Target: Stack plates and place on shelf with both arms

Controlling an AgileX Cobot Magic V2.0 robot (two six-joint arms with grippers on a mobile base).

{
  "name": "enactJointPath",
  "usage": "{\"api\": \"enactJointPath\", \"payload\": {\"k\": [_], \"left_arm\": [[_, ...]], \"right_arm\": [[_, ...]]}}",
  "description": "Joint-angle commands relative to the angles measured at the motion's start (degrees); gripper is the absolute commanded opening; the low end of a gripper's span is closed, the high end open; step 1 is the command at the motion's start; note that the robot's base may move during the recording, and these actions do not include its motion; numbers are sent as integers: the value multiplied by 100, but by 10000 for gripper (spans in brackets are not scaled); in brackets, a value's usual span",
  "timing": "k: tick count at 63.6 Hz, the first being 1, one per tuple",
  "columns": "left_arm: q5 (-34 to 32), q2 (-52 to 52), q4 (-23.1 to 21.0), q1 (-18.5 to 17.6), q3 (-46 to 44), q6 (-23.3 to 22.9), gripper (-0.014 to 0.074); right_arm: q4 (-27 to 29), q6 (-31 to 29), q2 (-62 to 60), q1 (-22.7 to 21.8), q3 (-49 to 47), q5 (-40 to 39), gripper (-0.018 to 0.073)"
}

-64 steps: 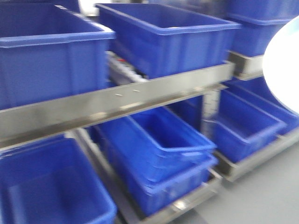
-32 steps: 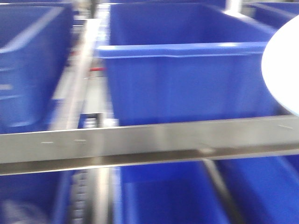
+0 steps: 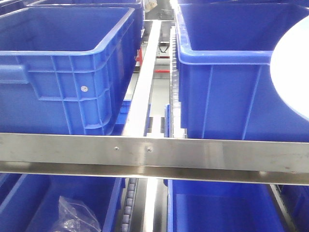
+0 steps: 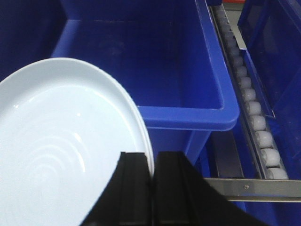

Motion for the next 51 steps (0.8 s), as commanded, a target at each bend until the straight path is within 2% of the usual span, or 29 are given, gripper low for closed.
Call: {"api": "enactJointPath", "payload": {"k": [1, 51], "left_arm": [[-374, -12, -38, 4, -174, -49, 83], [-374, -12, -38, 4, -174, -49, 83]], "right_arm": [[-48, -13, 11, -24, -180, -528, 29], [-48, -13, 11, -24, -180, -528, 29]]}}
